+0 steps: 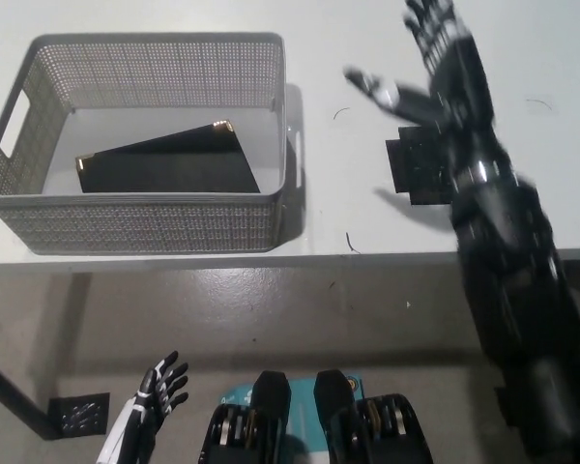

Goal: A notebook is kept standing on the table on the right hand side and a container is kept on the left hand side and the robot uses its right hand to grab the notebook and places it in the container

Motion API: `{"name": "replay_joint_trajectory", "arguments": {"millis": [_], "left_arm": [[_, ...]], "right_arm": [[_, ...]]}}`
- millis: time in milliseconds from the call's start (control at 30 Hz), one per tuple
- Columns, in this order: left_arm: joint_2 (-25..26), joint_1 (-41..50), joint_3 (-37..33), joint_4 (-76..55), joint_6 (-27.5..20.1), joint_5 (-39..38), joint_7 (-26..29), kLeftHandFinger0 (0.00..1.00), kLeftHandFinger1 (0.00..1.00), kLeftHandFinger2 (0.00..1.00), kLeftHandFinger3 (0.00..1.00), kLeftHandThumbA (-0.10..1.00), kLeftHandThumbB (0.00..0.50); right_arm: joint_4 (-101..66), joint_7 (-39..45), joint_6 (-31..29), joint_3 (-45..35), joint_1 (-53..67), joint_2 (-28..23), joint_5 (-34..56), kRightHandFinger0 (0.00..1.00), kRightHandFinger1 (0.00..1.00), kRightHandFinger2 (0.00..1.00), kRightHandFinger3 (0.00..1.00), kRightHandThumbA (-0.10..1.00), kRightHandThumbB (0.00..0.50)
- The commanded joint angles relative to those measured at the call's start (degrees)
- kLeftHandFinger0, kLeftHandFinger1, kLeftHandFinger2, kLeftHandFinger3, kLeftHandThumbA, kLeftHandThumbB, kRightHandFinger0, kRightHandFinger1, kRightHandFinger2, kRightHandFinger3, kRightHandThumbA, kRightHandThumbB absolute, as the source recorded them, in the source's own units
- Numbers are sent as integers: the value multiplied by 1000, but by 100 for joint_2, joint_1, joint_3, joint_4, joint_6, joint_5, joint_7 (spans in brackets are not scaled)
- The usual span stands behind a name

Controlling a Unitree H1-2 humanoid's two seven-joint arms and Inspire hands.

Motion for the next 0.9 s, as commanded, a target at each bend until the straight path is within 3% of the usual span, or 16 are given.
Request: {"name": "replay_joint_trajectory", "arguments": {"millis": [0, 167, 233, 400, 533, 867], "left_arm": [[98, -48, -24, -240, -179, 32, -95, 1000, 1000, 1000, 1000, 1000, 245], [69, -91, 12, -230, -204, 17, -48, 1000, 1000, 1000, 1000, 1000, 258], [84, -88, -7, -247, -212, 77, -35, 1000, 1000, 1000, 1000, 1000, 247], [103, -83, -3, -265, -164, 38, -69, 1000, 1000, 1000, 1000, 1000, 244], [97, -90, 5, -290, -114, -11, -89, 1000, 1000, 1000, 1000, 1000, 237], [88, -130, -8, -251, -171, 62, -66, 1000, 1000, 1000, 1000, 1000, 223]], "right_arm": [[-4949, 526, -770, 681, 2920, -209, -351, 1000, 1000, 1000, 1000, 1000, 473], [-3979, 528, -1235, 812, 3890, -132, -487, 1000, 1000, 1000, 1000, 1000, 419], [-3313, 516, -1629, 758, 4054, -90, -455, 1000, 1000, 1000, 1000, 1000, 346], [-2404, 567, -1598, 666, 4289, -38, -66, 1000, 1000, 1000, 1000, 1000, 364], [-1784, 711, -1764, 639, 4348, -22, 99, 1000, 1000, 1000, 1000, 1000, 293], [-311, 774, -2063, 450, 4081, 13, 40, 1000, 1000, 1000, 1000, 1000, 322]]}}
